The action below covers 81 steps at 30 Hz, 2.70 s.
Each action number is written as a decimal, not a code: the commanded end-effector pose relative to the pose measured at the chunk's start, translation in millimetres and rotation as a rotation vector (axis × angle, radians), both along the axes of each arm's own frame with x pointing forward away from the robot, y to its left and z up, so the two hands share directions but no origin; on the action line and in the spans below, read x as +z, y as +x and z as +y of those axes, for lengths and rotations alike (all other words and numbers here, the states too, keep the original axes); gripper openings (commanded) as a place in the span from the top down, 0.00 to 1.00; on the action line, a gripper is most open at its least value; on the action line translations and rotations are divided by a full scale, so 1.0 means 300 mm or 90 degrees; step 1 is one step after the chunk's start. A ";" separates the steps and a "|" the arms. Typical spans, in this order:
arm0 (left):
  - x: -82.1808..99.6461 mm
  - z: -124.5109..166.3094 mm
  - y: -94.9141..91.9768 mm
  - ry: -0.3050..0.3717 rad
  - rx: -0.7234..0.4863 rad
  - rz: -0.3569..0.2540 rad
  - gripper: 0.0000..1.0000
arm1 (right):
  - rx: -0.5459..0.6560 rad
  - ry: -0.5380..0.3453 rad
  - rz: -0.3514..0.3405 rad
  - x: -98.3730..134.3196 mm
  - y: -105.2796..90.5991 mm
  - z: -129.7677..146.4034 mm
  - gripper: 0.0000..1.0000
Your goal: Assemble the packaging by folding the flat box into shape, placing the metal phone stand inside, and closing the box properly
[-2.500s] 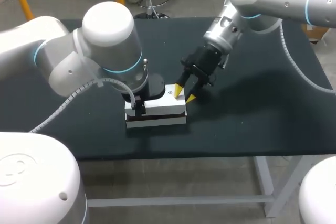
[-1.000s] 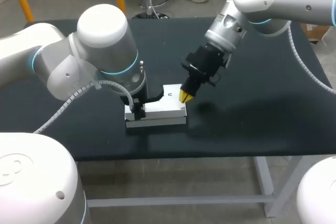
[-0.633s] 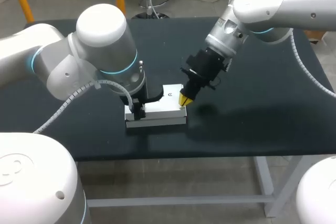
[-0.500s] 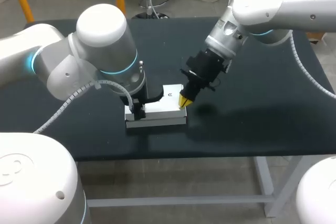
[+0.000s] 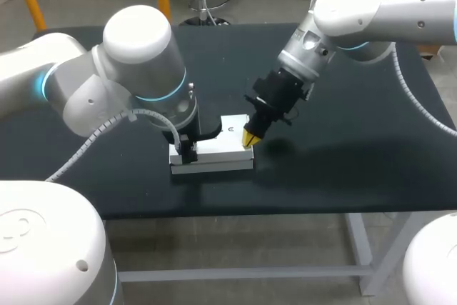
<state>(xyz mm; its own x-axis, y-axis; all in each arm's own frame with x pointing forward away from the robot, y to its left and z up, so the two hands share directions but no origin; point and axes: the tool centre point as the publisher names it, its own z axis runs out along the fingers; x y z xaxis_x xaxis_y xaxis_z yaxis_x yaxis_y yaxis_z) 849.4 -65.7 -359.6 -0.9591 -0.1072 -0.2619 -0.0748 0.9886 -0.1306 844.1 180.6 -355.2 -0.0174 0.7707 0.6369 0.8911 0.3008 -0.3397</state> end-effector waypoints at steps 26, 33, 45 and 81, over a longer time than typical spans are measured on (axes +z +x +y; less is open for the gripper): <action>0.135 0.086 -0.055 -0.125 -0.053 0.023 1.00 | 0.003 0.003 0.005 -0.016 0.010 0.003 1.00; 0.101 0.080 -0.020 -0.149 -0.047 0.054 1.00 | 0.004 0.002 0.006 -0.020 0.010 0.008 1.00; 0.037 0.065 -0.017 -0.134 -0.050 0.076 1.00 | 0.004 0.001 0.006 -0.025 0.008 0.011 1.00; -0.038 0.100 -0.034 -0.161 -0.037 0.088 1.00 | -0.011 0.015 0.002 -0.050 -0.007 -0.001 1.00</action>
